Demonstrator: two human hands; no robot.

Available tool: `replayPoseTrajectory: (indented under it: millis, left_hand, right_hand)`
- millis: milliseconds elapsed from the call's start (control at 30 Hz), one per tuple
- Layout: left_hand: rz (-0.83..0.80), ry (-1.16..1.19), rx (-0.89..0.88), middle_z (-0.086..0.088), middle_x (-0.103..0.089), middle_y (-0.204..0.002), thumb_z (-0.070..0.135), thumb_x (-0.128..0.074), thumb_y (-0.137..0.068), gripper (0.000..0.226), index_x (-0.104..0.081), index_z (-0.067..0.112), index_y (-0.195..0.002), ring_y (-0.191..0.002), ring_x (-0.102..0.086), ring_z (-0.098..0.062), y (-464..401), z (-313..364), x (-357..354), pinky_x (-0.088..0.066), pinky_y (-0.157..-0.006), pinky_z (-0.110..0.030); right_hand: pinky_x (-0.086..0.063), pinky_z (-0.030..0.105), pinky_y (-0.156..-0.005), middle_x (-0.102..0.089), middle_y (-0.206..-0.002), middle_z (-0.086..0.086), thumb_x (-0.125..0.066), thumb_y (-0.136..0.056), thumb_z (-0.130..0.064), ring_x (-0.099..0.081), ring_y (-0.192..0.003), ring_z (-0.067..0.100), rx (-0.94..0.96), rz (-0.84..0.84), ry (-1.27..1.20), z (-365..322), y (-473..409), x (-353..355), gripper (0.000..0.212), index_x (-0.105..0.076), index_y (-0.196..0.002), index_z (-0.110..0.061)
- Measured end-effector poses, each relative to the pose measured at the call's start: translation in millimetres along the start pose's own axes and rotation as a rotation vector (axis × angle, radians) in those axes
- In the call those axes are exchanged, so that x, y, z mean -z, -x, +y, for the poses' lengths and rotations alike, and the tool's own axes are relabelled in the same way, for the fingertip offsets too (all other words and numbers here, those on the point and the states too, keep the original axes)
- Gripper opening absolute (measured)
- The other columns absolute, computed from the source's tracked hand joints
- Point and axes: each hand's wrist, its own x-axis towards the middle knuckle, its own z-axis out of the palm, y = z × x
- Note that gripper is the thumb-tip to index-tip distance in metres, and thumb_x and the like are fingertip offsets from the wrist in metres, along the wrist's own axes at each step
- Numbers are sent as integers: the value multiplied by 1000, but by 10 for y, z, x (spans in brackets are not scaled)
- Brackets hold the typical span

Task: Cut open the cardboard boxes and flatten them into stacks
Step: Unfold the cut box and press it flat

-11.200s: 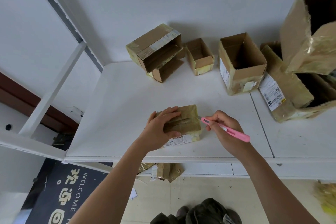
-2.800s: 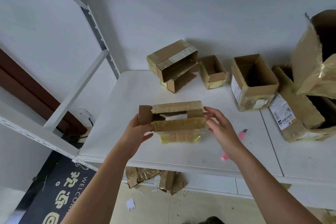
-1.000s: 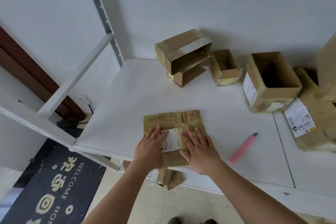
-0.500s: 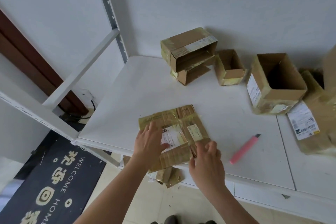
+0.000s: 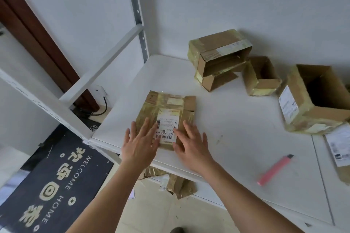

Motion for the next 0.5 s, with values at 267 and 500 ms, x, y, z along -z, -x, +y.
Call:
replayPoseTrajectory:
  millis: [267, 500]
  left_hand:
    - [-41, -95, 78, 11, 20, -159, 49, -19, -103, 57, 13, 46, -150, -148, 18, -19, -285, -584, 34, 14, -117, -52]
    - [-56, -95, 94, 6, 16, -162, 33, -22, -105, 59, 12, 40, -153, -151, 11, -19, -433, -865, 135, 4, -120, -45]
  right_hand:
    - [6, 57, -118, 12, -165, 1, -31, -103, -48, 11, -151, 27, 70, -69, 161, -326, -453, -175, 54, -16, -154, -39]
    - [4, 53, -120, 6, -165, 1, -35, -102, -49, 4, -152, 29, 152, -75, 201, -518, -694, -221, 54, -20, -153, -42]
